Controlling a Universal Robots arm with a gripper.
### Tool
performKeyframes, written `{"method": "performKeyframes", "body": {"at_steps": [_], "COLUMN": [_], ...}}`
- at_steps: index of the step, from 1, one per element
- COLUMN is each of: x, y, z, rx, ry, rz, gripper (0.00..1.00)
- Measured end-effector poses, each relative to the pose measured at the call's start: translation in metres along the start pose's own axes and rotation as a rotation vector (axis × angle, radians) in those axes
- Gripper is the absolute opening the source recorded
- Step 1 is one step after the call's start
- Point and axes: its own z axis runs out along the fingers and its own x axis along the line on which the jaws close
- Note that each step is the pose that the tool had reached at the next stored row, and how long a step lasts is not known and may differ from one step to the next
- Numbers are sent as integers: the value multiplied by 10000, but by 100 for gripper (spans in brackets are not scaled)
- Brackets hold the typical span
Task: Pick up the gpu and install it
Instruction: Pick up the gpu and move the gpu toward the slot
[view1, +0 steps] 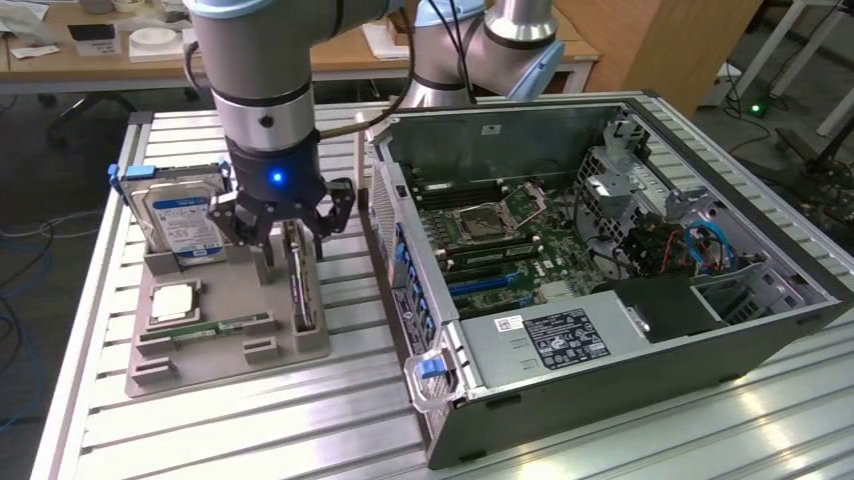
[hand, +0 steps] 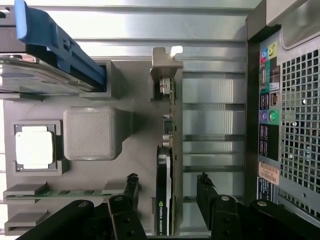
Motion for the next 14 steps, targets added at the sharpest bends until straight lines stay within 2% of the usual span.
{"method": "performKeyframes", "body": {"at_steps": [14], "x": [2], "y": [-13], "z": [250], "rx": [0], "ry": [0], "rz": [2], "gripper": [59]}}
